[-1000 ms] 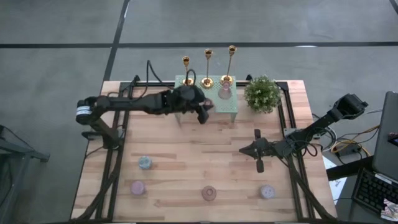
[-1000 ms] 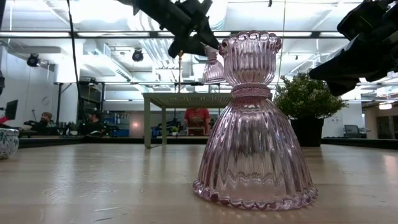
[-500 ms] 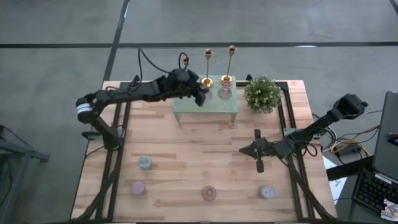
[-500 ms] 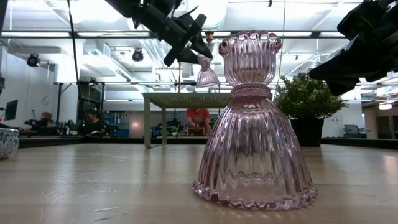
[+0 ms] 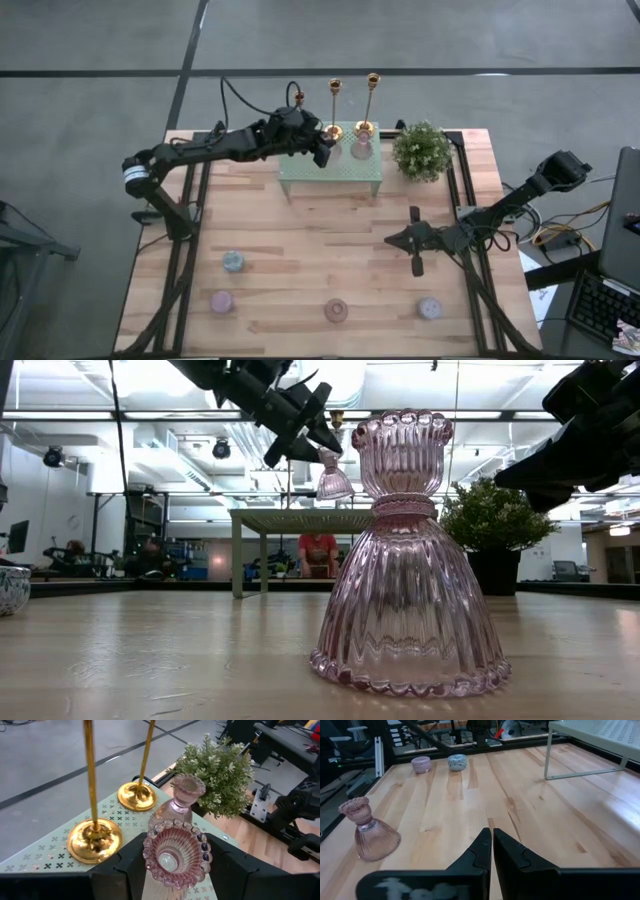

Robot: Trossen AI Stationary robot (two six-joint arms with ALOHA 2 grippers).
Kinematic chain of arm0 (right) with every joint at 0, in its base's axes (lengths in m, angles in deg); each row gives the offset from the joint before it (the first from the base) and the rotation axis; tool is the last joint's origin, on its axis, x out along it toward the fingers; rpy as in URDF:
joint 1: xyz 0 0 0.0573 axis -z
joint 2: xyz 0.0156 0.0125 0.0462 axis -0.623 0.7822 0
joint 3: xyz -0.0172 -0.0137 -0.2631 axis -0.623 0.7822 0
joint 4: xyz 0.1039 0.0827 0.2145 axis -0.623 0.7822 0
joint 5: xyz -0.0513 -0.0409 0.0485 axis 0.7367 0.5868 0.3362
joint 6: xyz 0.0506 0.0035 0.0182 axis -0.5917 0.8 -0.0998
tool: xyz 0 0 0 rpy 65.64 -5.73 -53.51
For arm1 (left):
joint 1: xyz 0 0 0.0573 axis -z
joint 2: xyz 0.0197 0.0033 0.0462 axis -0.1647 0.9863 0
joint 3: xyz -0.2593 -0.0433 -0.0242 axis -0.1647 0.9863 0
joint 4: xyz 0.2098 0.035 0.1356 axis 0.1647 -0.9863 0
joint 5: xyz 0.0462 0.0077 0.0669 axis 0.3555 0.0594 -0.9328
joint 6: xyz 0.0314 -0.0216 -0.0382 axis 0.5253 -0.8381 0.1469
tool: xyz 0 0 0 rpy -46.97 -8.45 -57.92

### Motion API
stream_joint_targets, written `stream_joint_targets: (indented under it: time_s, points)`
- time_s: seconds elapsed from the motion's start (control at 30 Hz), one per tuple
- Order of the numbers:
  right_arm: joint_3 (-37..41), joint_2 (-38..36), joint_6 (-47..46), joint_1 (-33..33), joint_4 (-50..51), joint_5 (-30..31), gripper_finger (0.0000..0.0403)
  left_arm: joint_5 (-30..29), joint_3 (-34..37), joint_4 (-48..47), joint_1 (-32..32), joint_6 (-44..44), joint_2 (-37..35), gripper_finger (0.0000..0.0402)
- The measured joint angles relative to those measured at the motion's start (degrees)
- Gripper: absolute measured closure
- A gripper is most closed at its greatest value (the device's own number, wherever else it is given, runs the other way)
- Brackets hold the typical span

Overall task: Pick & Place candle stick holders
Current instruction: Put the left pink glass candle holder on the shelf aligned with the other pink glass candle holder

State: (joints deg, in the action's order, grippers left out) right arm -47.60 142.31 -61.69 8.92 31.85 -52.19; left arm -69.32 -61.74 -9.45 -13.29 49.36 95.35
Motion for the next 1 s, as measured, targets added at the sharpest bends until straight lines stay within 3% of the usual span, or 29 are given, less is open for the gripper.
stream_joint_targets:
  time_s: [0.43, 0.63, 1.0]
  points:
    - [0.0, 0.0, 0.4, 0.0, 0.0, 0.2, 0.039, 1.2, -2.6, -2.9, -0.3, -1.5, 4.2, 0.0225]
    - [0.0, 0.0, 0.3, 0.0, 0.0, 0.2, 0.039, -1.4, -7.7, -6.9, -0.3, 0.5, 6.8, 0.0225]
    - [0.0, 0.0, 0.4, 0.0, 0.0, 0.3, 0.039, -3.0, -8.0, -7.9, 0.0, 1.8, 8.0, 0.0225]
